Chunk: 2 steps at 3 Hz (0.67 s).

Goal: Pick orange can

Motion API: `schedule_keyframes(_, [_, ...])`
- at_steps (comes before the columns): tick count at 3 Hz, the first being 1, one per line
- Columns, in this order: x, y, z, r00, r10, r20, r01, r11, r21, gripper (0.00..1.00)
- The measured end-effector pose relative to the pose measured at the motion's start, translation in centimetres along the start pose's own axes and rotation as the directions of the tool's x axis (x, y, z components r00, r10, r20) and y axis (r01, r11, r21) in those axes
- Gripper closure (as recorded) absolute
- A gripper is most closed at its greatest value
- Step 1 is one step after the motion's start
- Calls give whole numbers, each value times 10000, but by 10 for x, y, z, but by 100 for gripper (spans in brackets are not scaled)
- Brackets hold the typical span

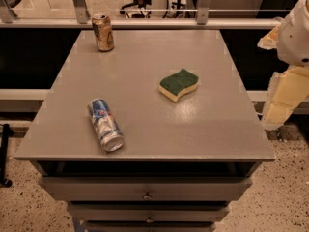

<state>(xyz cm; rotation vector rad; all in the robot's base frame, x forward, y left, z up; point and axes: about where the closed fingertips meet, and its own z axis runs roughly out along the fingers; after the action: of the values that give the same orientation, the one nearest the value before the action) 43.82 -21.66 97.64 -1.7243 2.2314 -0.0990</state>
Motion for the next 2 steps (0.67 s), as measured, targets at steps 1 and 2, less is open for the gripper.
schedule_keyframes(1, [0,0,0,10000,0,1,0,10000,2,0])
schedule_keyframes(2, [-11,-10,13,9980,-62,625,66,10000,-64,0])
